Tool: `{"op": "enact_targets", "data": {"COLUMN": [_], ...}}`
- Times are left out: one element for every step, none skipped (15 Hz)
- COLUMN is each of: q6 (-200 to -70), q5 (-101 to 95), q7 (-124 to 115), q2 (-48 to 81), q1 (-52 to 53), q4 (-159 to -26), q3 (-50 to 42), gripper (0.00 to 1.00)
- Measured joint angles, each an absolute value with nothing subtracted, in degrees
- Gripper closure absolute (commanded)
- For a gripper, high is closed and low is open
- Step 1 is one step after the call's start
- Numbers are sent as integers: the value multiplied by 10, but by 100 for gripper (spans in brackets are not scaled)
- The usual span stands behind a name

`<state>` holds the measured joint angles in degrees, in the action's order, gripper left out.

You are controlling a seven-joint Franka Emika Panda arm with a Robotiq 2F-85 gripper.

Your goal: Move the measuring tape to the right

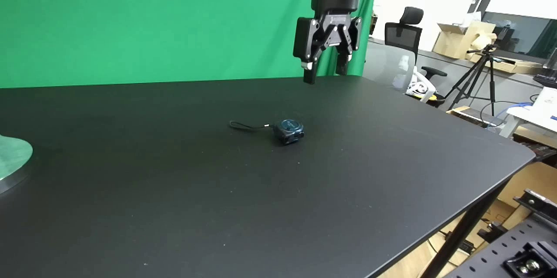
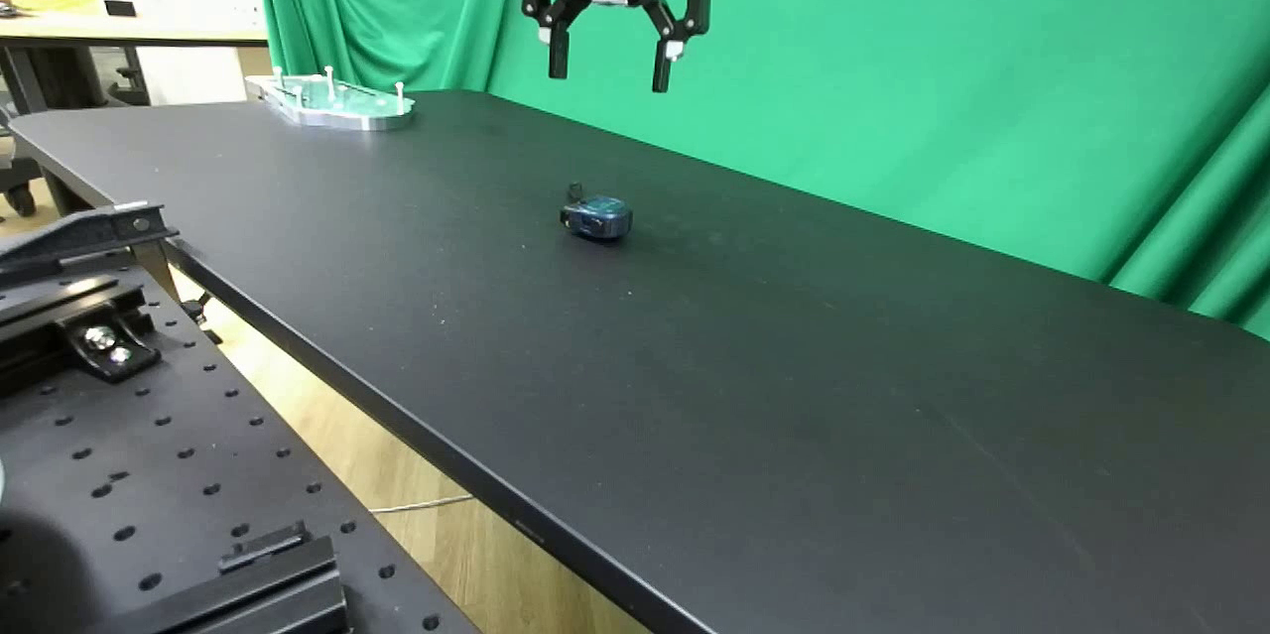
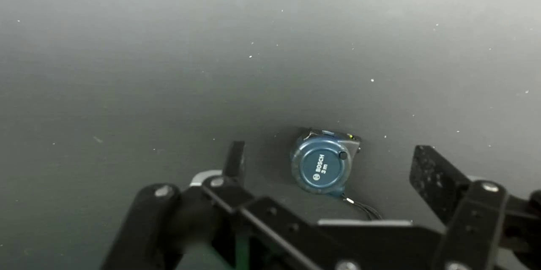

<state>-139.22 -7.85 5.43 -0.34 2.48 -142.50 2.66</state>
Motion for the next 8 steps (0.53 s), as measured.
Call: {"op": "enact_targets", "data": {"q6": [-1410,-1427,-1443,-1457,-1470,-1484,-1495,-1506], "q5": [-81,-82,-82,-81,-80,-79,-79,-79], "q7": [50,47,46,46,46,46,46,46], "q2": [9,22,36,49,63,77,90,103], "q1": [25,25,25,25,25,25,25,25], "q4": [-1426,-1426,-1426,-1426,-1426,-1426,-1425,-1425], "q3": [27,26,26,26,25,25,25,25], "gripper": [0,0,0,0,0,0,0,0]}}
